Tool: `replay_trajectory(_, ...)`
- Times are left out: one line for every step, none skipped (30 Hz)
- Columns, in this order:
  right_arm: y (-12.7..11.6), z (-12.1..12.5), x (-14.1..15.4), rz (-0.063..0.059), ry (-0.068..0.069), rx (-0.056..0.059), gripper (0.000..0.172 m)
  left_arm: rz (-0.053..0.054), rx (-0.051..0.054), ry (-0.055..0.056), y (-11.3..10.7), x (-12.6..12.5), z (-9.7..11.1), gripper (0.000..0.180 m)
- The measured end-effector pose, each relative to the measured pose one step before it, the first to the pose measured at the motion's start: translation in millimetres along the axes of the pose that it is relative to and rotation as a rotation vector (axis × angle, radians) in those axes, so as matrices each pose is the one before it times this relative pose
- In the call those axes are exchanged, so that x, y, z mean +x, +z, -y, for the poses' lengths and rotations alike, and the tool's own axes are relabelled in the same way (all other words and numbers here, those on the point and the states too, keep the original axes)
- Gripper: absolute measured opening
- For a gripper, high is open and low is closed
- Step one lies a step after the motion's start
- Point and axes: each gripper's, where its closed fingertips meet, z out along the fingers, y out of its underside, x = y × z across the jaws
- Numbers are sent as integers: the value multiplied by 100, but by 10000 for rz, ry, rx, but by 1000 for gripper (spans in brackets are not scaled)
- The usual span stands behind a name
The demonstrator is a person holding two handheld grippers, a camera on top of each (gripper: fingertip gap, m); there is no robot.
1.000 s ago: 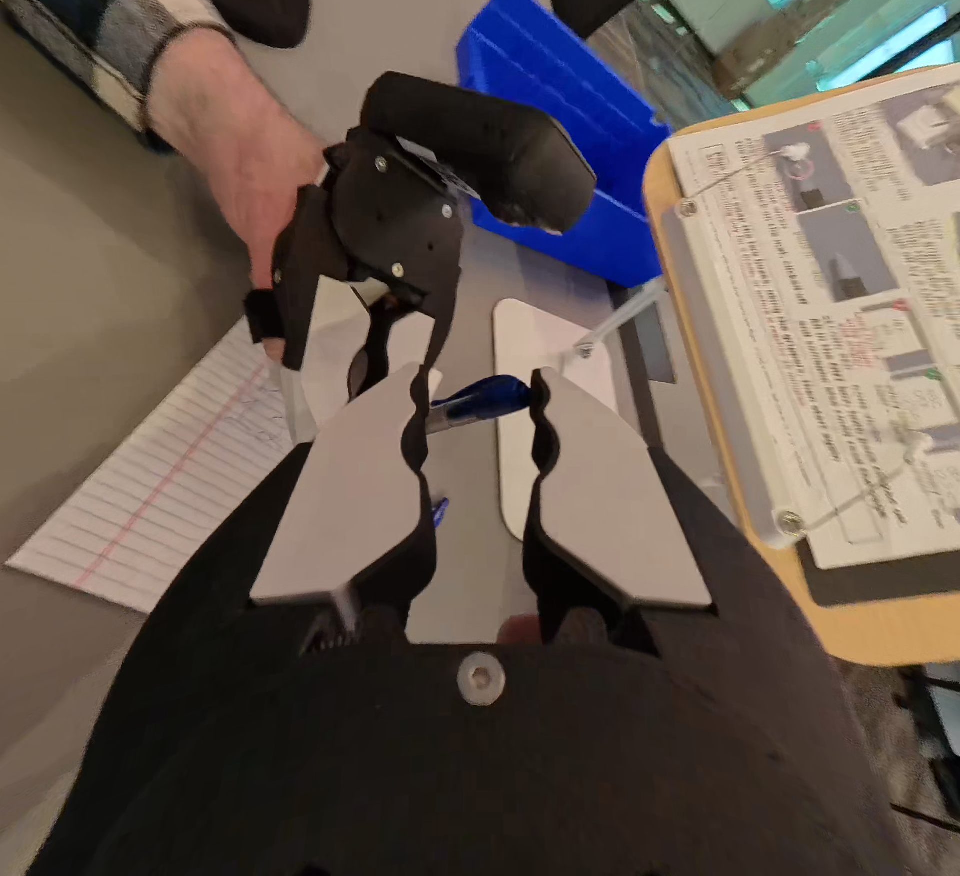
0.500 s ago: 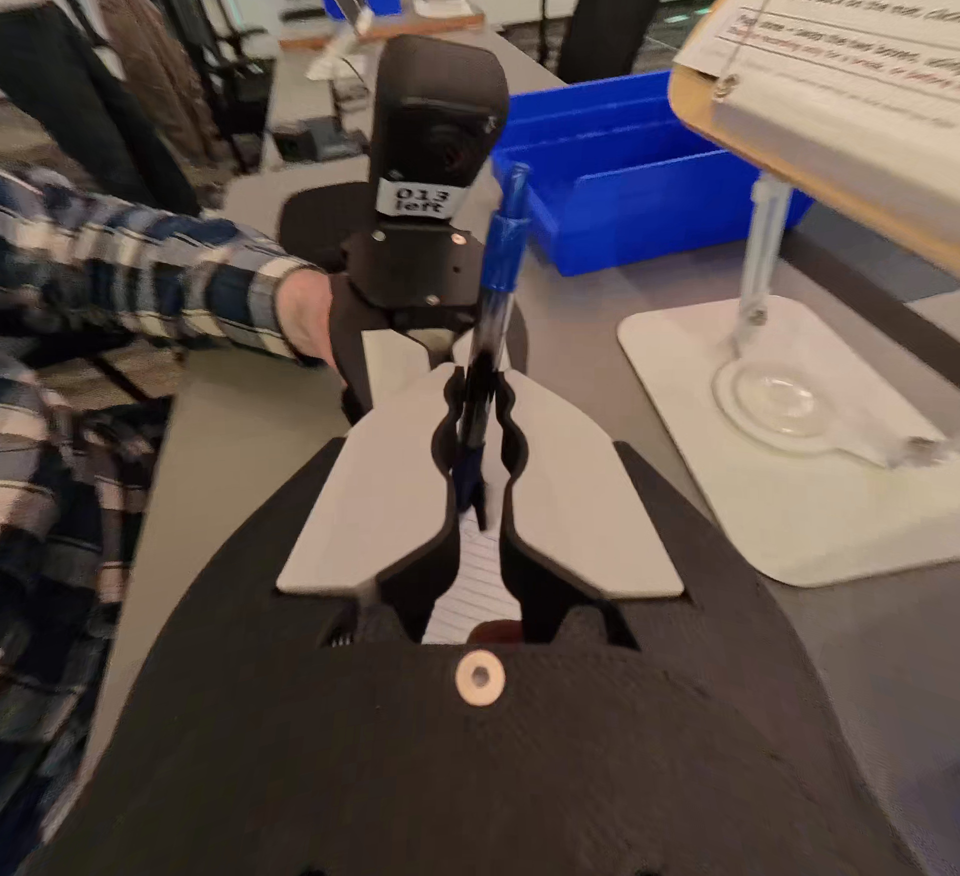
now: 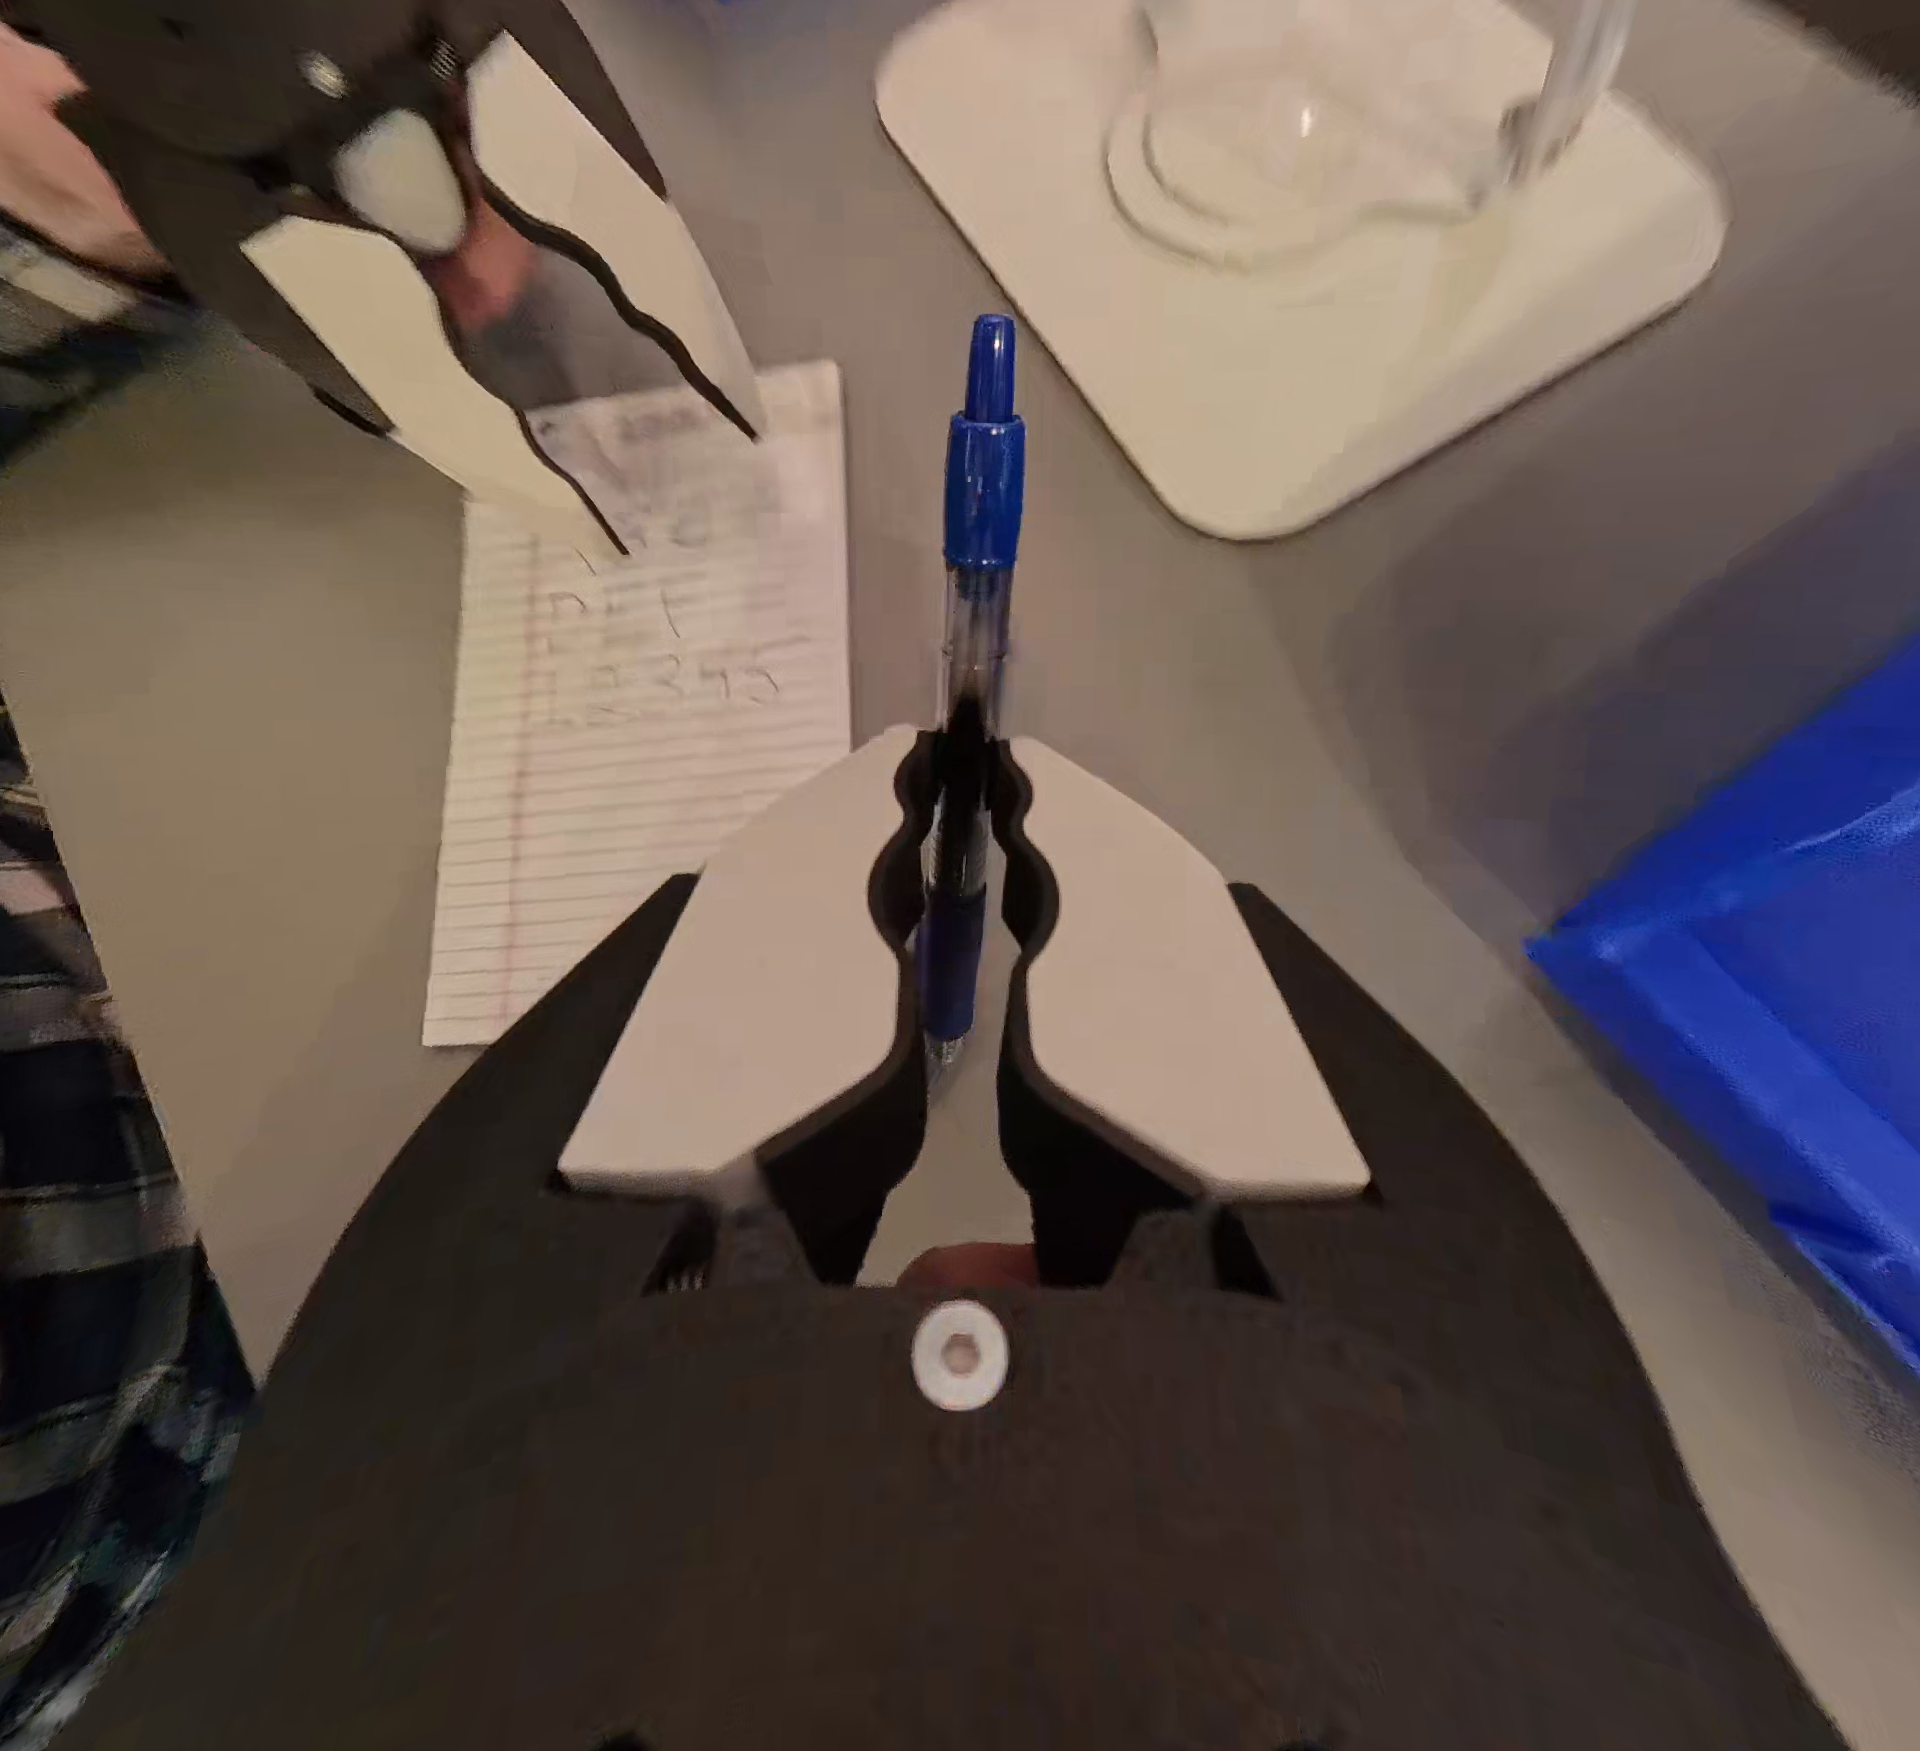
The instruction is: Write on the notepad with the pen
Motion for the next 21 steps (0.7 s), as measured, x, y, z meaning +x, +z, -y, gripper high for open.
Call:
replay_trajectory(606,-826,281,76,259,-416,10,41,-229,90,237,-88,-452,48)
replay_trajectory(606,-572,346,-14,192,-267,10,-7,-189,-2,281,-19,-391,48)
replay_trajectory(565,-433,315,-33,175,-188,10,-78,-179,24,316,119,-364,46)
replay_trajectory(592,-565,203,26,189,-302,10,-1,-71,104,282,103,-205,45)
replay_trajectory(574,-503,167,21,134,-271,10,58,45,87,117,37,20,45)
replay_trajectory(490,-263,202,-25,118,-121,10,-49,-22,-3,3,97,19,46)
replay_trajectory(440,-369,204,-38,71,-201,10,-21,1,-7,-43,-5,30,46)
replay_trajectory(395,-531,290,-115,-3,-323,10,-56,24,-7,-3,46,-3,46)
replay_trajectory(257,-197,345,-190,-17,-106,11,-59,53,-15,-17,63,28,47)
replay_trajectory(117,87,67,-14,-4,94,11,21,26,-11,-50,-39,-22,47)
replay_trajectory(-50,131,-79,93,68,106,13,-25,16,-28,-86,-5,-18,48)
replay_trajectory(-226,156,85,-37,68,100,17,1,46,-39,-155,-86,32,48)
replay_trajectory(-344,228,213,-158,-18,130,26,72,33,-21,-216,-232,9,48)
replay_trajectory(-420,218,58,-60,5,130,34,61,26,-34,-265,-252,2,48)
replay_trajectory(-520,201,-185,63,25,91,35,-8,73,-72,-310,-177,86,48)
replay_trajectory(-664,360,-275,-51,-90,161,37,64,96,-43,-392,-273,134,48)
replay_trajectory(-754,503,-460,-117,-220,264,38,131,76,20,-423,-347,147,47)
replay_trajectory(-673,434,-907,58,-229,207,39,119,-8,54,-412,-344,51,47)
replay_trajectory(-425,235,-1421,275,-231,96,39,119,-73,69,-329,-369,-48,47)
replay_trajectory(-103,77,-1665,352,-279,32,40,62,-55,70,-244,-306,-57,47)
replay_trajectory(198,-158,-1520,277,-240,-61,42,-86,-59,35,-92,-116,-108,47)
